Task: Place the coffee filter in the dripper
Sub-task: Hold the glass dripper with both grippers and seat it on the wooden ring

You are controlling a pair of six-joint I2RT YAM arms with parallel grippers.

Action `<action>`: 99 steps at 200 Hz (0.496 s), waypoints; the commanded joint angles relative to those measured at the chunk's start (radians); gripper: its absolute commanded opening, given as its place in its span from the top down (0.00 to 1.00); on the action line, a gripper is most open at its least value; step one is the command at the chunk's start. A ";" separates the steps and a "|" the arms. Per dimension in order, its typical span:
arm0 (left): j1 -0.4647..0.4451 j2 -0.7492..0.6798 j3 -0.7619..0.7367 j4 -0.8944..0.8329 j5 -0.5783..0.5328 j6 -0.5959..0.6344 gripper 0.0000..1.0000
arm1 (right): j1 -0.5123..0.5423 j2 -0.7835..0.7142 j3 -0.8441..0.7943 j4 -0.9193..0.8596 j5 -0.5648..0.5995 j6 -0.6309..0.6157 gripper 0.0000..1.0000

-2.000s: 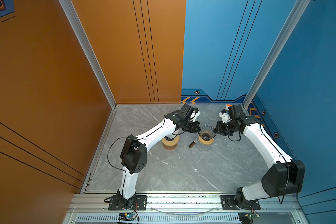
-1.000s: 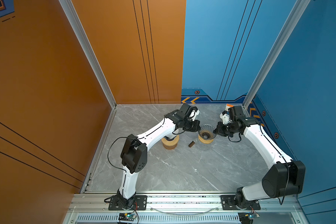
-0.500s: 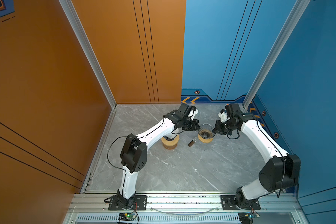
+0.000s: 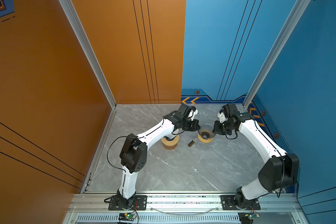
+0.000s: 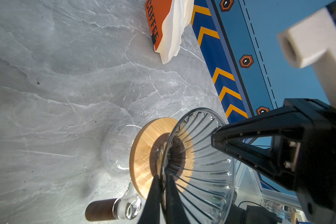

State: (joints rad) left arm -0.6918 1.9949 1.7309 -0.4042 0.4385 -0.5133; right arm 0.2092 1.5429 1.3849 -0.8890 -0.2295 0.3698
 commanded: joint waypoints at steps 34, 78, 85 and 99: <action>-0.017 0.054 -0.089 -0.129 -0.024 0.105 1.00 | 0.020 0.061 -0.101 0.040 0.068 -0.040 0.98; -0.011 0.051 -0.046 -0.128 0.022 0.097 0.91 | 0.006 0.054 -0.074 0.041 -0.002 -0.019 0.94; -0.011 0.052 -0.037 -0.128 0.032 0.094 0.89 | 0.005 0.050 -0.065 0.041 -0.007 -0.017 0.93; -0.009 0.050 -0.018 -0.129 0.046 0.092 0.86 | 0.003 0.041 -0.050 0.040 -0.011 -0.012 0.92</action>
State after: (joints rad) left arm -0.6891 1.9884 1.7195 -0.3855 0.4355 -0.4900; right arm 0.2058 1.5291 1.3540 -0.8234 -0.2424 0.3710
